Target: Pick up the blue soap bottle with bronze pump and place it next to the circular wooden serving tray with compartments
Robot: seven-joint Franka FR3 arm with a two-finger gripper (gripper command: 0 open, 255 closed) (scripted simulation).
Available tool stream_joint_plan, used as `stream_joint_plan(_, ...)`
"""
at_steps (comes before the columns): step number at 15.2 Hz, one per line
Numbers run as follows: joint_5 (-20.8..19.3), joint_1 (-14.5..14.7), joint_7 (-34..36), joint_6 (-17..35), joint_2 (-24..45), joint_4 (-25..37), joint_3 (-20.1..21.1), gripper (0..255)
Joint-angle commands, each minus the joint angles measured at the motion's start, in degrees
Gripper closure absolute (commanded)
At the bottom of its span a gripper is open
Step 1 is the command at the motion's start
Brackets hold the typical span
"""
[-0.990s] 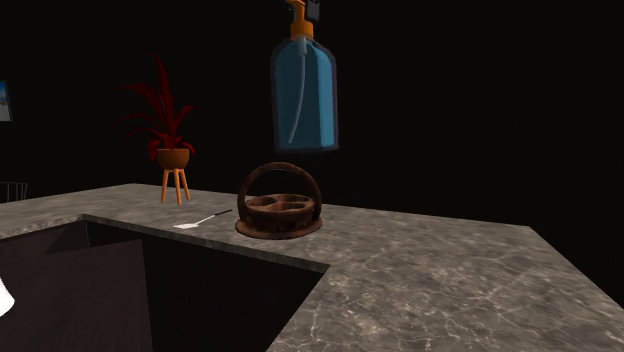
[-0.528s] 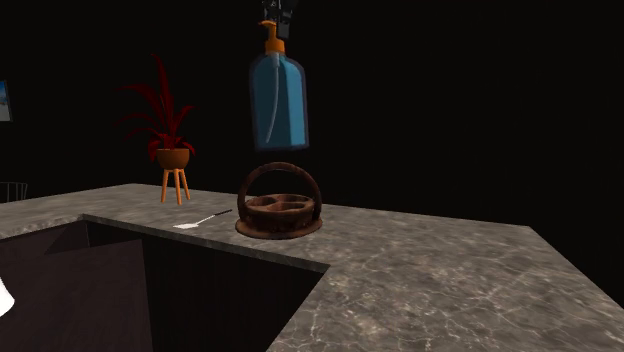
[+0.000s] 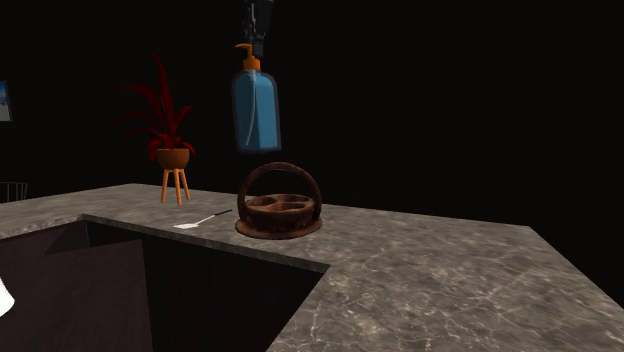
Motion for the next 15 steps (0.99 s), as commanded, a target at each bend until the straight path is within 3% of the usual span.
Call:
stream_joint_plan(1, 0.3, 1.2, 2.7, -0.2, -0.1, 0.0, 1.4, 255)
stream_joint_plan(15, 2.4, 10.3, 22.1, -1.0, 3.5, 4.3, 11.6, 255)
